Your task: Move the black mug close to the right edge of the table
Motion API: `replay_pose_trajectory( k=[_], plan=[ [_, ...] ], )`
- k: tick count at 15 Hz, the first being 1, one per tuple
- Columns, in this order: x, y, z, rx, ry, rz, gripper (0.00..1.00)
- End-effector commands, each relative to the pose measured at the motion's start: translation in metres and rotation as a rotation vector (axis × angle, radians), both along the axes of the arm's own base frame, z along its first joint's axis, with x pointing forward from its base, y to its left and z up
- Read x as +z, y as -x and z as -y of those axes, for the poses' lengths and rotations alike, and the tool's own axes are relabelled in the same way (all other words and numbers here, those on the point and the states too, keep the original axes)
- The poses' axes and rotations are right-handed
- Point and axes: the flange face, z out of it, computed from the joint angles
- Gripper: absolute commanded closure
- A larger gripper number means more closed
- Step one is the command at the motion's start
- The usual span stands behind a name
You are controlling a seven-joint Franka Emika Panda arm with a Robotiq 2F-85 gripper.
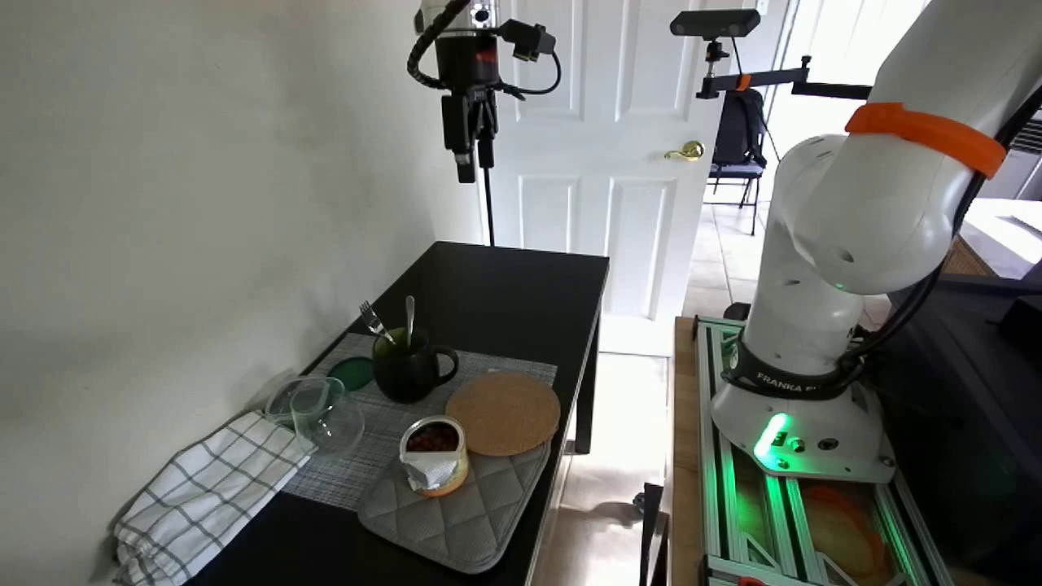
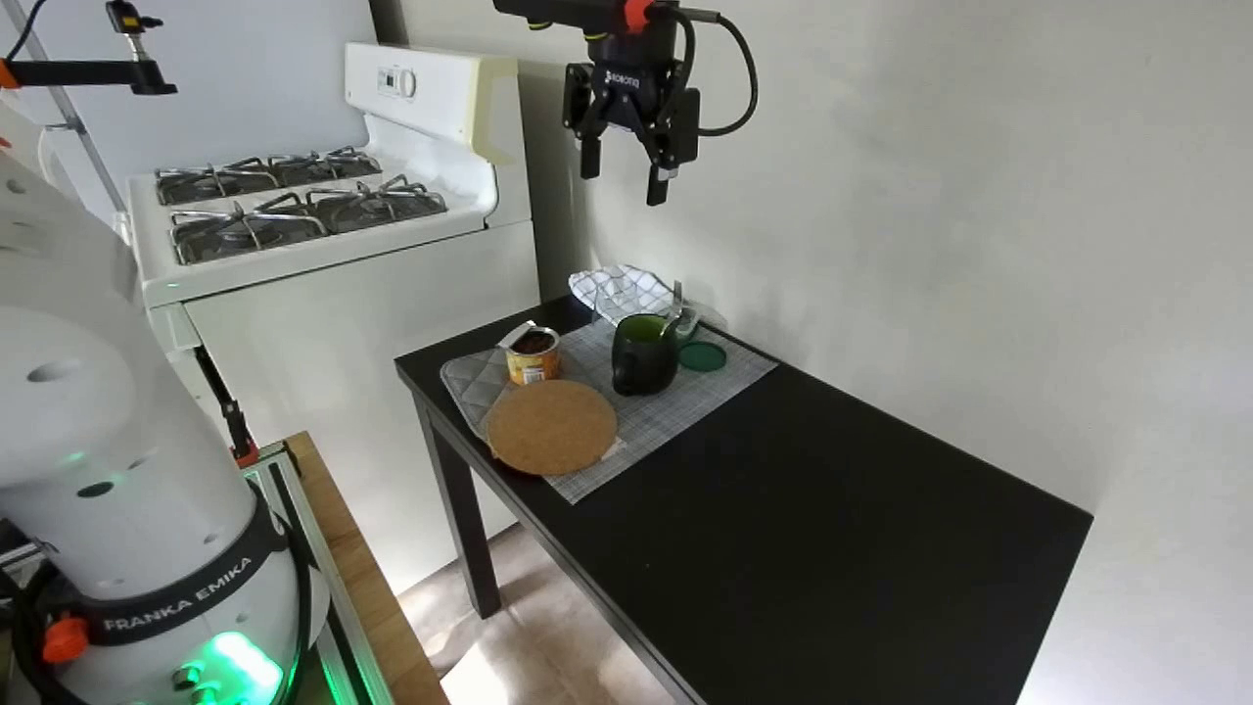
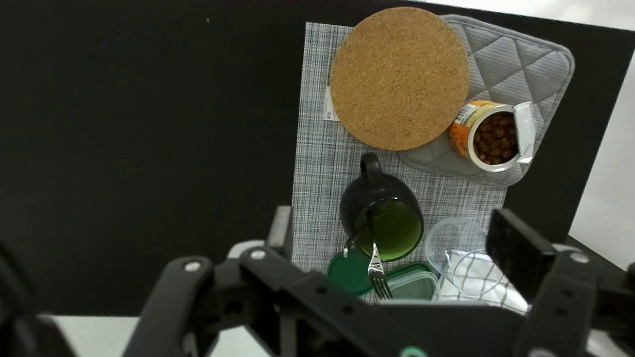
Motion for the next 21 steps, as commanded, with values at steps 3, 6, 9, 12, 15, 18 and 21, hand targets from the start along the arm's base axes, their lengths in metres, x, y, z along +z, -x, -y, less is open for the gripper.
replay_pose_trajectory(
  k=[3, 6, 9, 12, 15, 18, 21],
  plan=[
    [0.001, 0.0, 0.0, 0.0, 0.0, -0.001, 0.0],
    [0.001, 0.0, 0.0, 0.0, 0.0, -0.001, 0.0],
    [0.001, 0.0, 0.0, 0.0, 0.0, -0.001, 0.0],
    [0.001, 0.0, 0.0, 0.0, 0.0, -0.001, 0.0],
    [-0.005, 0.001, 0.001, -0.003, -0.007, -0.016, 0.0],
    [-0.018, -0.005, 0.009, 0.093, -0.004, -0.039, 0.0],
    [-0.033, -0.017, 0.027, 0.22, 0.013, -0.05, 0.0]
  ],
)
